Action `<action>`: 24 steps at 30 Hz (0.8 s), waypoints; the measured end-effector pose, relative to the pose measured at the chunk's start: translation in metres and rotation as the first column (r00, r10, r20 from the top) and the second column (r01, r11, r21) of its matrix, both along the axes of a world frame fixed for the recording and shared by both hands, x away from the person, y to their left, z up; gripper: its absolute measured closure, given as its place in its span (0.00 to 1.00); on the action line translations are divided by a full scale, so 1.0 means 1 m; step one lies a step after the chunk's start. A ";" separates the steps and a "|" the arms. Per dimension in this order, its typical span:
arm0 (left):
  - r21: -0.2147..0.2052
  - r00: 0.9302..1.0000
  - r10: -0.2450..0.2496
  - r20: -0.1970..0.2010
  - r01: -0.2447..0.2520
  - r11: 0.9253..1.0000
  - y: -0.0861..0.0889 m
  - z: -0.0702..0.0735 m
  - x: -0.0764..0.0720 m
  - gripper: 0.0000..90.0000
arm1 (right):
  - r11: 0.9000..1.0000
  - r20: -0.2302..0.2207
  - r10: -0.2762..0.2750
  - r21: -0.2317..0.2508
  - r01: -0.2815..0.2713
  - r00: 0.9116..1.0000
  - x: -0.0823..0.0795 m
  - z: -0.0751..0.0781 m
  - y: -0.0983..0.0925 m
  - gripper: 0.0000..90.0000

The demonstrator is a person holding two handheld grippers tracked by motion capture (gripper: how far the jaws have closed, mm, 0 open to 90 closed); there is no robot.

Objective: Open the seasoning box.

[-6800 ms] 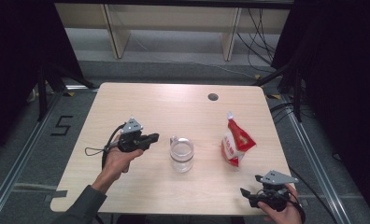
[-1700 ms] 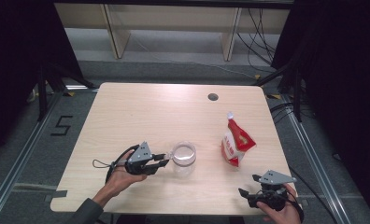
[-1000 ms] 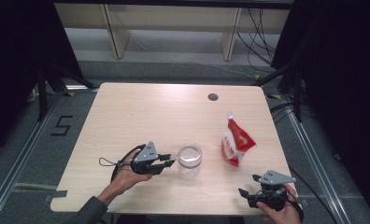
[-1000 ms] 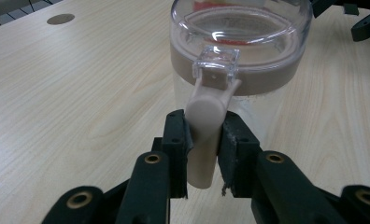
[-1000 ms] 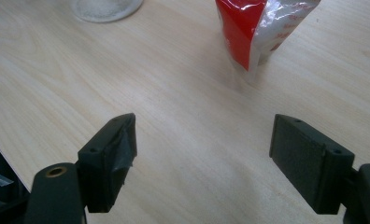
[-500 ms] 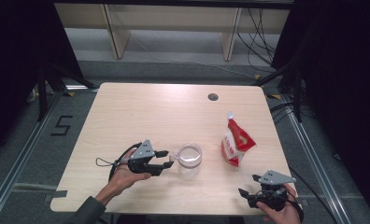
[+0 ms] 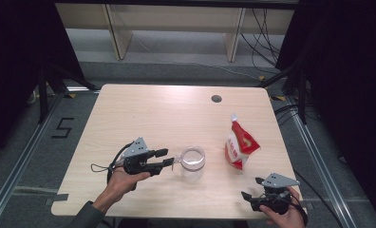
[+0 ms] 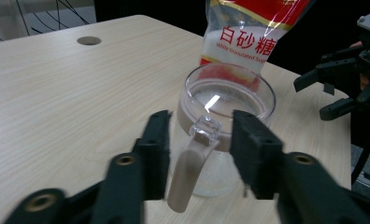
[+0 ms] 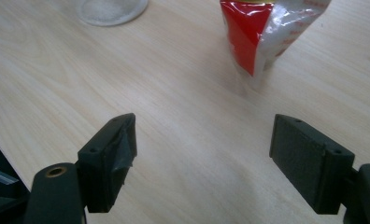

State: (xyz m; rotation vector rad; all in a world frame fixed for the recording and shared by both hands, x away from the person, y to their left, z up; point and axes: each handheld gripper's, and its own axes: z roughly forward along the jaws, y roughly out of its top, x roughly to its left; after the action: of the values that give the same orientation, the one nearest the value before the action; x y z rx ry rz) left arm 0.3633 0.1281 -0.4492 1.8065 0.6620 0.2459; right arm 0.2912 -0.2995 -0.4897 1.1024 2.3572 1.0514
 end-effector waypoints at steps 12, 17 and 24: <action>0.034 0.999 0.035 0.015 -0.035 0.999 -0.026 0.006 0.001 0.94 | 0.998 0.012 0.023 0.056 -0.024 1.000 -0.002 0.001 0.011 0.26; 0.065 0.999 0.044 0.017 -0.045 0.997 -0.030 0.003 0.002 0.95 | 0.999 0.031 0.026 0.047 -0.028 0.999 -0.001 0.001 0.009 0.27; 0.073 0.999 0.041 0.019 -0.043 0.996 -0.028 0.001 0.003 0.96 | 0.997 0.022 0.045 0.056 -0.046 0.999 -0.001 0.001 0.012 0.30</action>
State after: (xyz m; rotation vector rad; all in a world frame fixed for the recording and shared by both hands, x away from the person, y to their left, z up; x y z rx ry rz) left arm 0.3663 0.0999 -0.4487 1.8594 0.6869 0.3174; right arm 0.2901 -0.2873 -0.4888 1.0568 2.3598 1.1458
